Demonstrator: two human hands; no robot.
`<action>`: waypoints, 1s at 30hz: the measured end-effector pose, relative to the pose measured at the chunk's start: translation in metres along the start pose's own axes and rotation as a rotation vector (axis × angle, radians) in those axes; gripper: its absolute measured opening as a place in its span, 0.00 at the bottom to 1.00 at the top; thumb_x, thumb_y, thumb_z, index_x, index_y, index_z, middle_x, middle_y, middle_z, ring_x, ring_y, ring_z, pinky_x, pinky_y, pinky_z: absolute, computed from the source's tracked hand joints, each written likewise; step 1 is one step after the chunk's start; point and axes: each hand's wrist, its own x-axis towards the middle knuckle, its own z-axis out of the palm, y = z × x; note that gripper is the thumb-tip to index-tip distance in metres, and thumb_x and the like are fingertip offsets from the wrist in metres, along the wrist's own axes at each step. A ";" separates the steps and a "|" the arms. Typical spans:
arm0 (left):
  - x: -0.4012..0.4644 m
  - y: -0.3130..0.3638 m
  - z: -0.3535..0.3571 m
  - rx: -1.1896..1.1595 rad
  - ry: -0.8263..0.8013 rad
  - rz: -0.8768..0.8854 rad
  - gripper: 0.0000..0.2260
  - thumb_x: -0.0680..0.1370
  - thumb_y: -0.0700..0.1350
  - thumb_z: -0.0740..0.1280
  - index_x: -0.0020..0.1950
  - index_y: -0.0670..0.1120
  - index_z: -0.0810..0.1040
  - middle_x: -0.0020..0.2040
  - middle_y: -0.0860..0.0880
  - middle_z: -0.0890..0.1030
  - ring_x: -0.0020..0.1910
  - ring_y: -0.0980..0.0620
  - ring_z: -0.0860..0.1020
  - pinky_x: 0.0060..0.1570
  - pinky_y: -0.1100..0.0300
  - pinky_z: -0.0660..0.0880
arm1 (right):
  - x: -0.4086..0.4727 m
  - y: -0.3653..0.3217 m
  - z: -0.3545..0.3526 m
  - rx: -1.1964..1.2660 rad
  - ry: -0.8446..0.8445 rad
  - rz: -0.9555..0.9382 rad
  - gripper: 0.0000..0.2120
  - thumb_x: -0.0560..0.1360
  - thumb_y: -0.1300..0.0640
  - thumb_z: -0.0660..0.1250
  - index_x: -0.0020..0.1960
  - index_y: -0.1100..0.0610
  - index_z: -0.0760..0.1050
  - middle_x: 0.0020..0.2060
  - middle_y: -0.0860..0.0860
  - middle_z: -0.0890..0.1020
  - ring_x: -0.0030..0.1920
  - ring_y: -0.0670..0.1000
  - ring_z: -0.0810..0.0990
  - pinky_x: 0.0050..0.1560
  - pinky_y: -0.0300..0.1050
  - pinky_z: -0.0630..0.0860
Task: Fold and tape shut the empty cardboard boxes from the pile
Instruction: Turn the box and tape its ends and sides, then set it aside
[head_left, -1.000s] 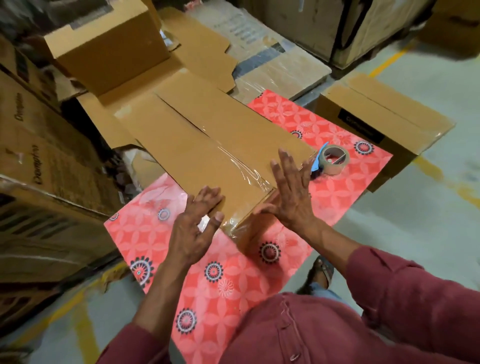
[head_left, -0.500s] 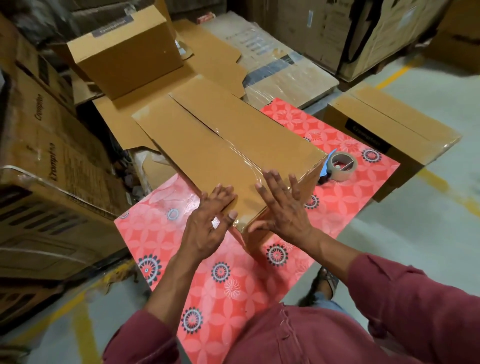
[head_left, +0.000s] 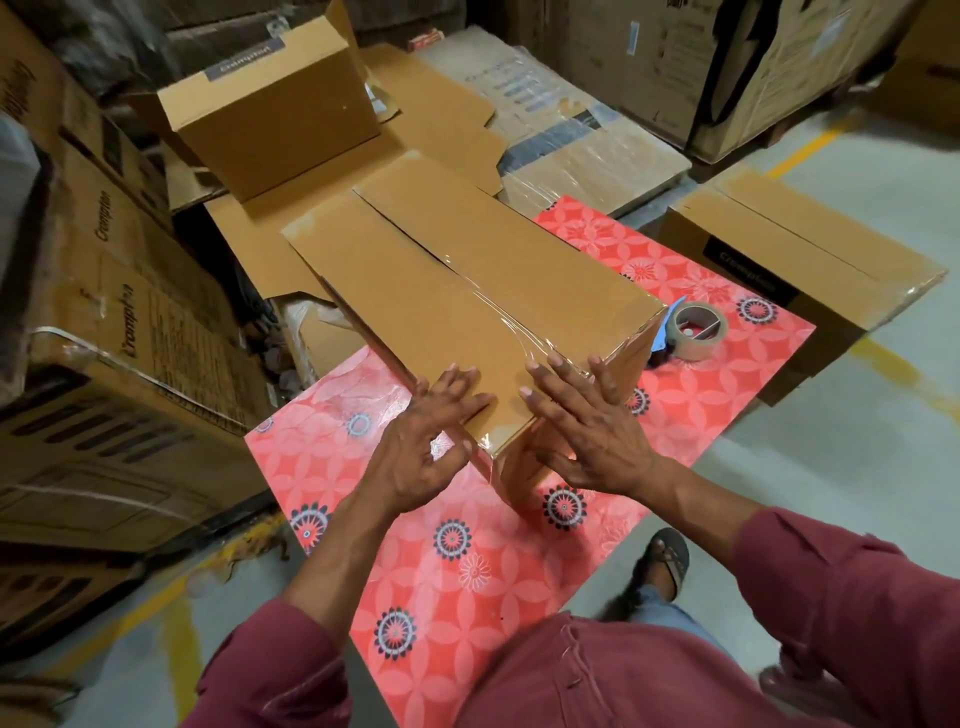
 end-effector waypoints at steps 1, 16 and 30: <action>0.001 -0.002 -0.004 0.056 -0.048 0.027 0.29 0.75 0.46 0.67 0.77 0.52 0.74 0.82 0.52 0.64 0.84 0.54 0.54 0.82 0.49 0.46 | -0.002 0.005 -0.003 0.008 -0.026 -0.021 0.43 0.73 0.44 0.74 0.81 0.55 0.59 0.81 0.58 0.63 0.81 0.60 0.59 0.75 0.73 0.59; 0.002 -0.011 0.028 0.398 0.249 0.196 0.31 0.74 0.65 0.74 0.72 0.50 0.80 0.77 0.49 0.74 0.79 0.47 0.68 0.77 0.39 0.64 | 0.001 -0.002 -0.010 0.133 -0.026 0.039 0.42 0.70 0.45 0.74 0.79 0.59 0.67 0.79 0.55 0.66 0.81 0.57 0.59 0.76 0.74 0.55; 0.001 0.028 0.034 0.300 0.268 -0.158 0.35 0.65 0.74 0.72 0.67 0.59 0.82 0.71 0.57 0.78 0.75 0.57 0.72 0.62 0.57 0.77 | 0.004 -0.020 -0.003 0.128 0.049 0.156 0.45 0.72 0.29 0.70 0.77 0.58 0.71 0.75 0.55 0.73 0.79 0.58 0.65 0.75 0.75 0.55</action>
